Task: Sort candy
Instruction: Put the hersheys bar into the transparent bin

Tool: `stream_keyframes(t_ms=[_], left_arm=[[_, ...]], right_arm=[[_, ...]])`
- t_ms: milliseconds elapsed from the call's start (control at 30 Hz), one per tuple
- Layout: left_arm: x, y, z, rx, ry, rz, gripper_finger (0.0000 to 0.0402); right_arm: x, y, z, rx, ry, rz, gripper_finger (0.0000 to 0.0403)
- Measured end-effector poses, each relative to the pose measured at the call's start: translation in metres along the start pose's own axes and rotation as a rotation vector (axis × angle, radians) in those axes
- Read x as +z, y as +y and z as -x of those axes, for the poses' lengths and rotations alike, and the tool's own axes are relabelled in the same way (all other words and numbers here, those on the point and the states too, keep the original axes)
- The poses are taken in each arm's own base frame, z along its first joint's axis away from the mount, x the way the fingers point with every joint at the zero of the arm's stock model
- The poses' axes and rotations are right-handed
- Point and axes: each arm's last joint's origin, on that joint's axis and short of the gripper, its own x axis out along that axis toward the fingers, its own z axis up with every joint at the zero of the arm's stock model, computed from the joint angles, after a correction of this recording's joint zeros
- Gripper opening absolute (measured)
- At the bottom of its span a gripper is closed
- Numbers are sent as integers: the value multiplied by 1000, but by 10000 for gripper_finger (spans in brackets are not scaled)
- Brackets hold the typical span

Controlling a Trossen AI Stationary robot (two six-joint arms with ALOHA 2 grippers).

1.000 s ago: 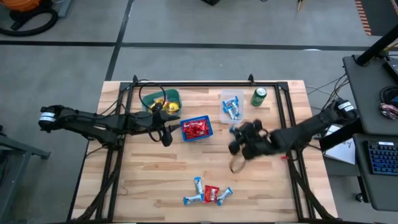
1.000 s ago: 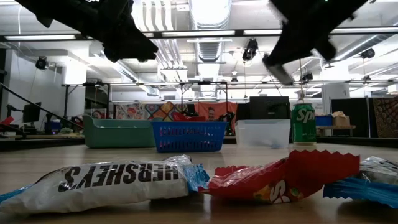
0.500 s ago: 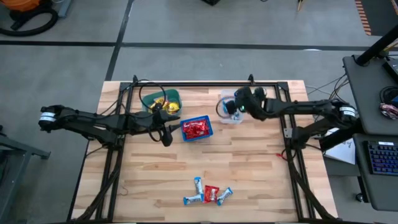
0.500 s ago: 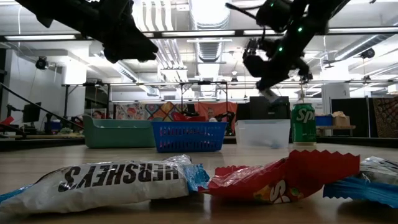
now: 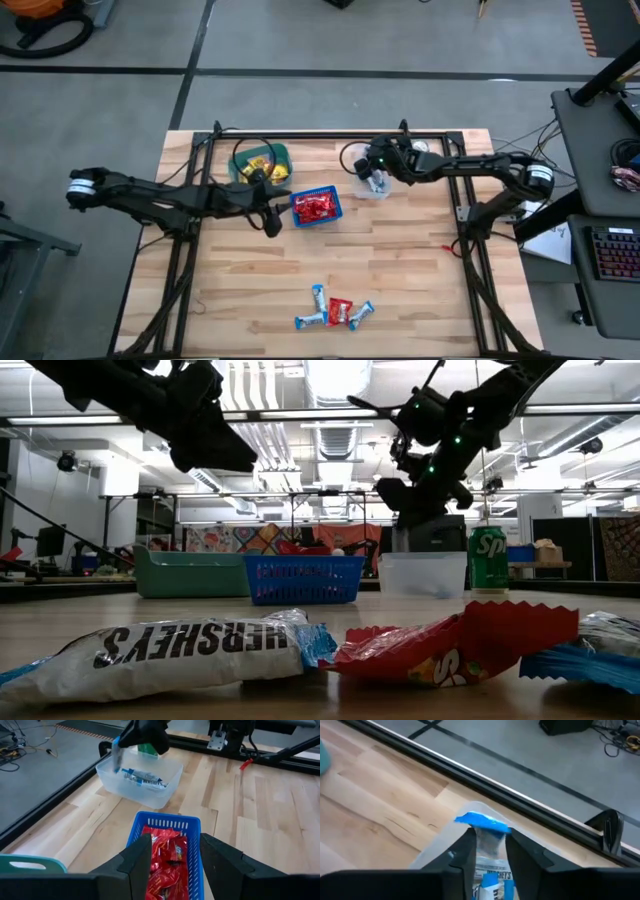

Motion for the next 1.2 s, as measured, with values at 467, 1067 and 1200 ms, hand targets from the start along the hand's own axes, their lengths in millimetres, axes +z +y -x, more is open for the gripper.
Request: stream_keyframes(t_ms=[467,1067,1200], left_arm=[[-10,-13,-6,-122,78,82,150],[-64,-130,11,-471,295,154,150],[-73,-165,10,-512,353,140,150]], right_arm=[[3,20,34,332,28,-14,132],[-62,109,149,821,91,202,123],[-75,117,161,798,71,215,125]])
